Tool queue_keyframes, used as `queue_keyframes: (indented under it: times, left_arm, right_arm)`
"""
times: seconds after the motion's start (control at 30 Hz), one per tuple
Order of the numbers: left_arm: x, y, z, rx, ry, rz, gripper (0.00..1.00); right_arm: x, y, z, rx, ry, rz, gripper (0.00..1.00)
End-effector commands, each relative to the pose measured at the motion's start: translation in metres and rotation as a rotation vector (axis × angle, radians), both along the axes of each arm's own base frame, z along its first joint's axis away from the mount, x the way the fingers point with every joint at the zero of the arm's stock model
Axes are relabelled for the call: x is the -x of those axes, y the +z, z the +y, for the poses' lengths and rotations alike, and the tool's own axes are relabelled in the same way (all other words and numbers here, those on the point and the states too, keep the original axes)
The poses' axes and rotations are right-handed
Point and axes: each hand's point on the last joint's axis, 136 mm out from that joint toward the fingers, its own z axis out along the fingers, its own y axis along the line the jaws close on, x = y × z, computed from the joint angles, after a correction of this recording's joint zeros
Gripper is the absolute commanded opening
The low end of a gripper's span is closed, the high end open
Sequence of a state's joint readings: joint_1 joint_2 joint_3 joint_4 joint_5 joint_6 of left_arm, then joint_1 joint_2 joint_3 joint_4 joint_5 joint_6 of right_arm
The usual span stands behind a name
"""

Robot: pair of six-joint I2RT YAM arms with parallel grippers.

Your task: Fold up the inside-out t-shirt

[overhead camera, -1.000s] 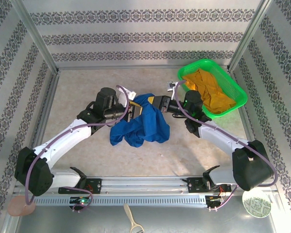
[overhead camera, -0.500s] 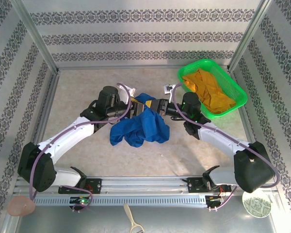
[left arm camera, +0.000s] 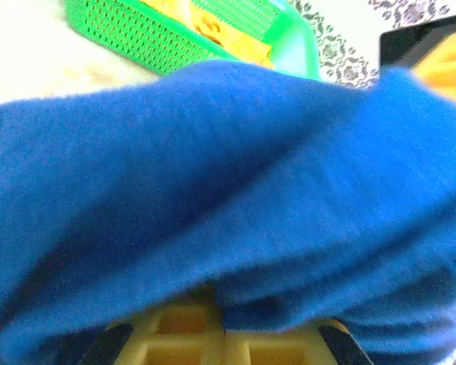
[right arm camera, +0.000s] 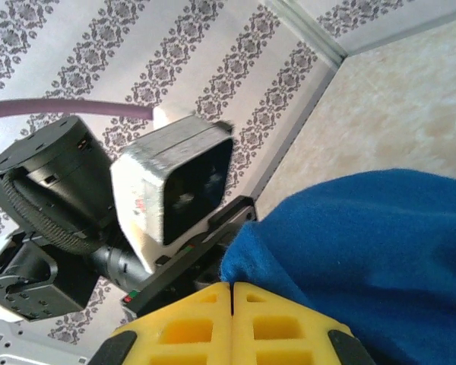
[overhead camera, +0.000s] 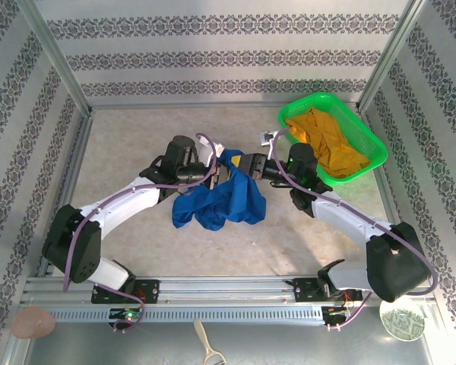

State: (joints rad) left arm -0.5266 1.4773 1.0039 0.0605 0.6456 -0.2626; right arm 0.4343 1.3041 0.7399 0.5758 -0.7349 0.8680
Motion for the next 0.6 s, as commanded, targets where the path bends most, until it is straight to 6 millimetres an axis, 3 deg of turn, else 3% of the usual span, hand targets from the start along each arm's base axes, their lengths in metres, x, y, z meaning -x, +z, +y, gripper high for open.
queue_keyframes:
  times: [0.0,0.1,0.23,0.3,0.33,0.43,0.57]
  left_arm:
    - [0.003,0.04,0.005,0.122,-0.011,-0.063,0.0]
    - [0.01,0.062,0.015,0.206,-0.01,-0.076,0.0]
    - [0.019,0.086,0.024,0.298,-0.022,-0.09,0.0]
    - [0.019,0.094,0.028,0.348,-0.018,-0.09,0.0]
    - [0.018,0.096,0.03,0.371,-0.015,-0.088,0.0]
    - [0.013,0.104,0.039,0.455,-0.003,-0.075,0.0]
    - [0.006,0.107,0.046,0.521,0.008,-0.05,0.0]
  right_arm:
    - [0.0,0.009,-0.012,-0.023,-0.02,-0.048,0.0]
    - [-0.011,-0.01,-0.021,0.002,-0.069,-0.014,0.0]
    - [-0.027,-0.035,-0.025,0.033,-0.128,0.03,0.27]
    - [-0.032,-0.044,-0.026,0.046,-0.144,0.05,0.5]
    - [-0.033,-0.047,-0.027,0.051,-0.154,0.055,0.56]
    - [-0.028,-0.044,-0.034,0.053,-0.185,0.053,0.61]
    - [-0.009,-0.019,-0.048,0.047,-0.236,-0.001,0.61]
